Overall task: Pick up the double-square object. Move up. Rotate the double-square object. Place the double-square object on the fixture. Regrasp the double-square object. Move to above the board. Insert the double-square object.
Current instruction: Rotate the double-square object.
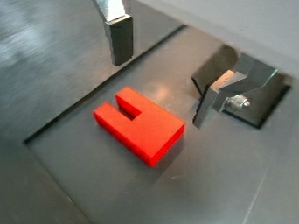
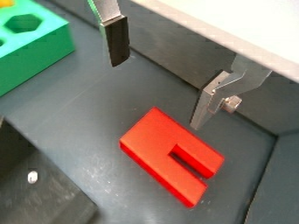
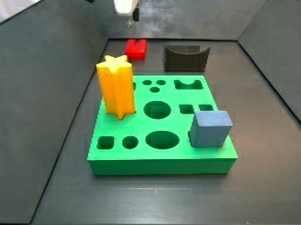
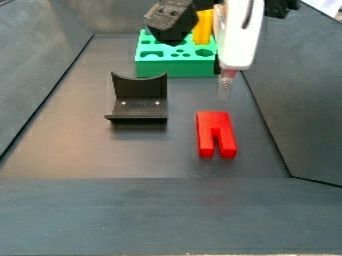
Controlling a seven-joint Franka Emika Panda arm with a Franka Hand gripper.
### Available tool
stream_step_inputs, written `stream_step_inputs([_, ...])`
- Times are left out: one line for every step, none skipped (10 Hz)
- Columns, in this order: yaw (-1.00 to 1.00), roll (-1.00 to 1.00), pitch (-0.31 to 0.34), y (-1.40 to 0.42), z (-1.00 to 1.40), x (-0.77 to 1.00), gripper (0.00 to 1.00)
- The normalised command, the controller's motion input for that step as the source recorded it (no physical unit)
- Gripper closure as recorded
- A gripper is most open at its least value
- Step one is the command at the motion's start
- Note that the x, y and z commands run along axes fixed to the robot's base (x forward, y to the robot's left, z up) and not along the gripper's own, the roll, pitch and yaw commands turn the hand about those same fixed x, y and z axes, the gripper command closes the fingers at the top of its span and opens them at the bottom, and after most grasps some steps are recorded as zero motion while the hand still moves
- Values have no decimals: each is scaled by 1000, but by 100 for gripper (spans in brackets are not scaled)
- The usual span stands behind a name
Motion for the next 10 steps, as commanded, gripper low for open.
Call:
stream_step_inputs([1000,1,-15,-2,-11,35,0])
stream_step_inputs([1000,1,-16,-2,-11,35,0])
stream_step_inputs([1000,1,-17,-2,-11,35,0])
stream_step_inputs([1000,1,-18,-2,-11,35,0])
stream_step_inputs([1000,1,-19,-2,-11,35,0])
stream_step_inputs([1000,2,-20,-2,-11,35,0])
stream_step_inputs([1000,2,-21,-2,-11,35,0])
stream_step_inputs([1000,2,-22,-2,-11,35,0])
stream_step_inputs([1000,2,-24,-2,-11,35,0])
stream_step_inputs([1000,2,-25,-2,-11,35,0])
